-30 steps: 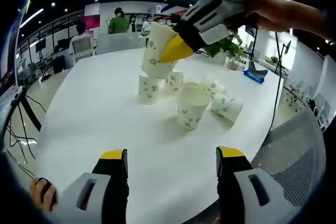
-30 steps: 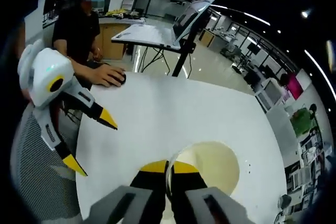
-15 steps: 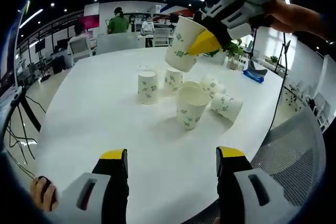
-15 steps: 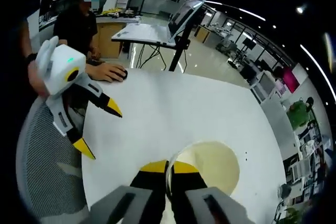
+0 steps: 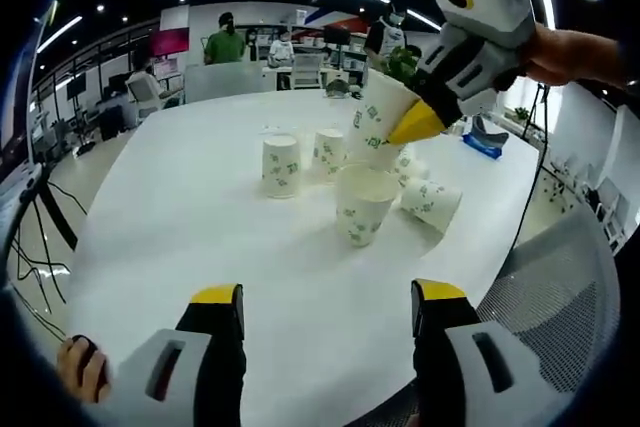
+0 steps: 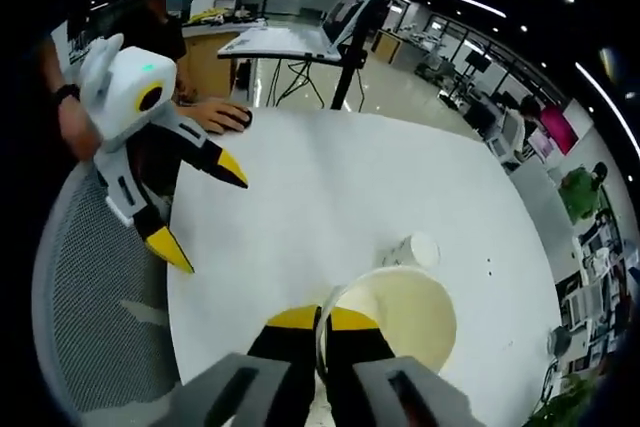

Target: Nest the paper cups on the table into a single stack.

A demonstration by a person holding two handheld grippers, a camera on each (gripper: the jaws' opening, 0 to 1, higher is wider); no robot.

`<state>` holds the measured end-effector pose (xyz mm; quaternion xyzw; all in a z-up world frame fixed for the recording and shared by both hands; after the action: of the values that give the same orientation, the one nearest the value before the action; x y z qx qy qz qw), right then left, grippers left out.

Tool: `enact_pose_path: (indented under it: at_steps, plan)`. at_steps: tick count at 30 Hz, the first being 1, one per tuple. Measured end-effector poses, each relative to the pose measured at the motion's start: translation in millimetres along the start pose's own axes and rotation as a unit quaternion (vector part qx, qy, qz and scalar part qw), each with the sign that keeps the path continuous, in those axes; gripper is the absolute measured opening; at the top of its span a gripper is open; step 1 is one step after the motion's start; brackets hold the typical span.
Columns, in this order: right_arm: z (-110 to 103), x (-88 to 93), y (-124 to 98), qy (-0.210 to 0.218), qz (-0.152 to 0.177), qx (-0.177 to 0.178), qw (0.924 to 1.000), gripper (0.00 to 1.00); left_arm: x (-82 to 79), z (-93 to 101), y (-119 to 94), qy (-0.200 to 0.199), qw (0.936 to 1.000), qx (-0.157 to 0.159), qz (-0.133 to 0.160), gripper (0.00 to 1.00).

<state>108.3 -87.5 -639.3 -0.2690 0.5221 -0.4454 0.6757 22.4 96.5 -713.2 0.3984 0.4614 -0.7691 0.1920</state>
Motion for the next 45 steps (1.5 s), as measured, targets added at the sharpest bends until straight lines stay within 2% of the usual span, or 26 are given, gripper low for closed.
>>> enact_pose_path:
  at_steps: [13, 45]
  plan:
    - [-6.2, 8.0, 24.5, 0.010, -0.015, -0.021, 0.9996, 0.00, 0.0, 2.2, -0.7, 0.001, 1.0000, 0.006, -0.001, 0.66]
    - [-5.1, 19.7, 45.8, 0.016, -0.032, -0.031, 0.9989, 0.01, -0.6, 2.0, -0.4, 0.001, 1.0000, 0.005, -0.004, 0.66]
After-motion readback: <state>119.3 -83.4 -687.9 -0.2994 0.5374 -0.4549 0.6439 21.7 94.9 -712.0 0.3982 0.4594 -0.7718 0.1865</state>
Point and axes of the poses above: the point that each gripper's makers call its tool centre point, and the gripper's own axes: y roughly forward along the fingers, z roughly to its right, x roughly out of its underside, the point moved 10 cm from there along -y, roughly backward along the fingers, and after that the axes turned 10 degrees about -y, right-handed, at the moved point
